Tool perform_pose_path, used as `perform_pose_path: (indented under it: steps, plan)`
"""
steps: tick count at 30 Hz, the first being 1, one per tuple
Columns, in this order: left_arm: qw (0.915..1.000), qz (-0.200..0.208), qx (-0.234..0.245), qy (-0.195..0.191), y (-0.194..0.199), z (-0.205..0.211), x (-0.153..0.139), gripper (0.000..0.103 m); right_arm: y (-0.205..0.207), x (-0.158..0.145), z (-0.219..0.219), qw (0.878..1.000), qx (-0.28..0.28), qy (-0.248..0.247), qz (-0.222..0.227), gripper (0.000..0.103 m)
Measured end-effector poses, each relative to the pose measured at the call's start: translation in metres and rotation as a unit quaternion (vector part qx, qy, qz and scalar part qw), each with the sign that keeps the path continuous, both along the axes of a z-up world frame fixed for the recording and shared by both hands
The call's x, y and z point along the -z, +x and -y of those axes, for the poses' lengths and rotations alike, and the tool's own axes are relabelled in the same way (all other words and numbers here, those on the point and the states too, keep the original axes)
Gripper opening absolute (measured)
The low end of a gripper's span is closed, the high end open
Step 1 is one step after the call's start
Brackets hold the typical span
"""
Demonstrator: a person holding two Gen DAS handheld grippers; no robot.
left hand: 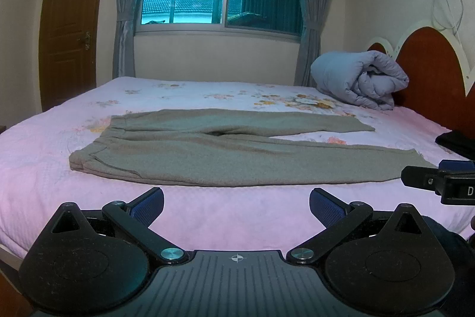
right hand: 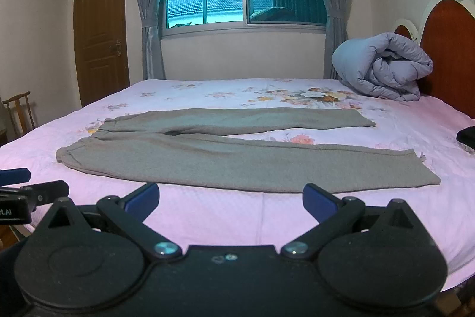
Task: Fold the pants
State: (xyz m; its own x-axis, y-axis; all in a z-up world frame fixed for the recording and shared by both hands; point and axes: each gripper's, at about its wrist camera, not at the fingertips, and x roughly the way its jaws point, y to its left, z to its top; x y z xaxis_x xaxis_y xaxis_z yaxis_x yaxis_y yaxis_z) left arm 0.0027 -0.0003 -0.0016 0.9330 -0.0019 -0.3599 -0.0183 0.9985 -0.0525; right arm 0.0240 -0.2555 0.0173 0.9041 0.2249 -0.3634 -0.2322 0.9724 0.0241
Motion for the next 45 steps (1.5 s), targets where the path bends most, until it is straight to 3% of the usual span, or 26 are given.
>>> perform_pose_path:
  steps: [45]
  plan:
    - [1.0000,-0.002,0.002,0.001,0.0011,-0.0007,0.0004,0.103,0.0022,0.0067,0.0029,1.000,0.003,0.004,-0.008,0.097]
